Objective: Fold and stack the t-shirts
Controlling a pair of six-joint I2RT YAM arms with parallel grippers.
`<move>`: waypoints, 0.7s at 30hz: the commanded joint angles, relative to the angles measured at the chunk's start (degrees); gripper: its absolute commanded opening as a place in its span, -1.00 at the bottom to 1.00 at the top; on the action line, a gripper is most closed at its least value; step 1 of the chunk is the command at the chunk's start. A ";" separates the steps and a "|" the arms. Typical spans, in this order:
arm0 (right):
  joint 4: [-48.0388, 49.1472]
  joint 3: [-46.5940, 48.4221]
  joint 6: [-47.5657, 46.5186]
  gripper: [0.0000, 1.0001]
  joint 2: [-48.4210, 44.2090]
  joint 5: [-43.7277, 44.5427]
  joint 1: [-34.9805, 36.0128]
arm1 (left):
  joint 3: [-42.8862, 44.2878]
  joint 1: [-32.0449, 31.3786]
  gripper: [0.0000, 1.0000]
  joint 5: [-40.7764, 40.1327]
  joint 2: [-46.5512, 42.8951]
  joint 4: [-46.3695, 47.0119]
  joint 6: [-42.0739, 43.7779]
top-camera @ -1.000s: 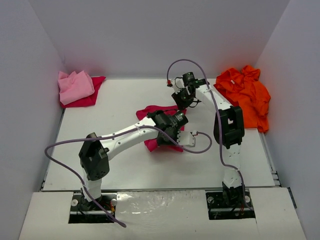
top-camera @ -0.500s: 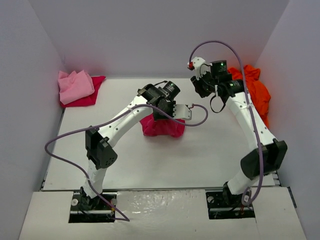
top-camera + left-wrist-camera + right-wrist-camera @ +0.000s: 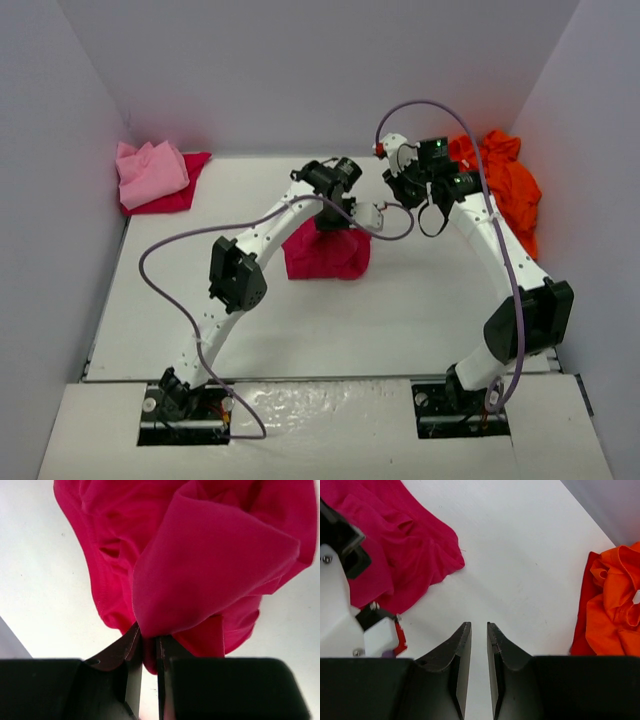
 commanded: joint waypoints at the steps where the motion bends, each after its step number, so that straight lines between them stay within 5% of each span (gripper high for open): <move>1: 3.40 -0.30 -0.95 -0.68 0.57 -0.55 -0.02 | 7.30 3.28 -1.00 1.62 0.25 -0.80 1.41; 3: 3.40 -0.56 -0.69 -0.73 0.75 -2.50 -0.02 | 7.67 4.12 -1.00 2.06 0.57 -0.15 1.08; 5: 2.82 -0.45 -0.43 -0.81 0.32 -5.14 -0.09 | 6.42 4.60 -0.79 2.07 -0.01 1.89 0.89; 9: 1.64 -0.19 -0.29 -0.82 0.21 -9.21 -0.02 | 4.35 6.08 0.94 1.78 -0.10 6.88 -1.40; 21: -0.41 2.56 0.76 -0.97 -1.01 -15.06 0.58 | 6.55 11.55 0.94 3.75 -4.29 12.82 -9.19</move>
